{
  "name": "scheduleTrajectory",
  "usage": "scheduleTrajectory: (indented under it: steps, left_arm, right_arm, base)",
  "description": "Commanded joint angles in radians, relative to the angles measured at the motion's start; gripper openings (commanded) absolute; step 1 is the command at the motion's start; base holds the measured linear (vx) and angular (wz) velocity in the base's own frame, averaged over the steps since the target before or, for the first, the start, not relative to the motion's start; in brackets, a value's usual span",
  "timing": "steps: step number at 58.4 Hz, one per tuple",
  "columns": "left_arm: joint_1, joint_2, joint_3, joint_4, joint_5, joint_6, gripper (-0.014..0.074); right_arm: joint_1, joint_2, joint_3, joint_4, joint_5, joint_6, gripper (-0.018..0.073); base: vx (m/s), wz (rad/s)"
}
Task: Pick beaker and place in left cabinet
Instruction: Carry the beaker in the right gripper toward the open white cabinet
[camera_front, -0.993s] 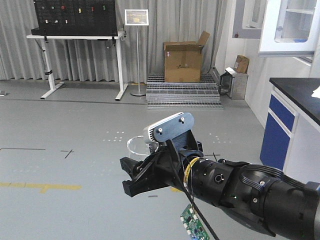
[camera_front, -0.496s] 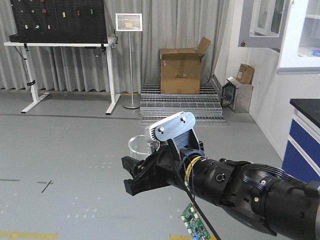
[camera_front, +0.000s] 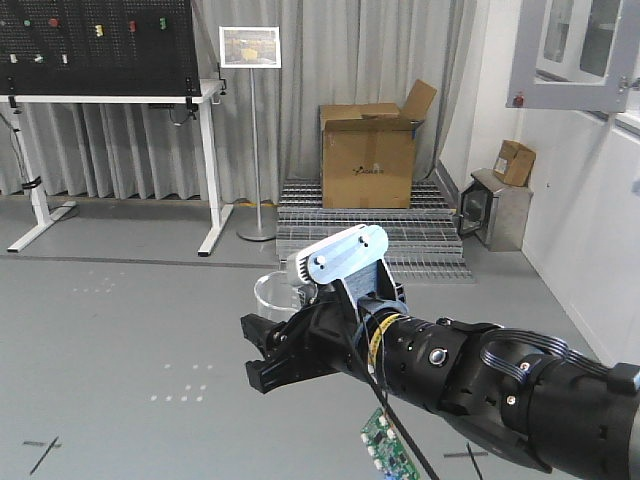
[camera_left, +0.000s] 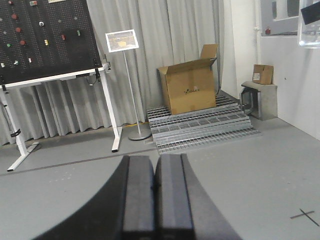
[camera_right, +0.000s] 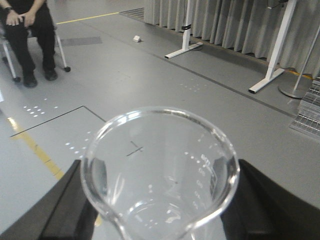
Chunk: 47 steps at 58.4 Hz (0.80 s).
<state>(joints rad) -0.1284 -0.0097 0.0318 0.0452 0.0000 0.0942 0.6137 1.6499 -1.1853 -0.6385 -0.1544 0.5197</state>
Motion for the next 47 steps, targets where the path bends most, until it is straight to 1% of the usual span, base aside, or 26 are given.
scheduleTrajectory:
  steps: [1, 47]
  left_arm:
    - [-0.001, -0.019, 0.016, -0.003, -0.075, -0.003, 0.0001]
    - [-0.001, -0.019, 0.016, -0.003, -0.075, -0.003, 0.0001]
  right_arm:
    - [-0.003, -0.049, -0.034, 0.006, -0.069, 0.001, -0.0001]
    - [-0.003, -0.049, -0.034, 0.006, -0.069, 0.001, -0.0001]
  base:
    - [0.7, 0.0]
    - [0.69, -0.01]
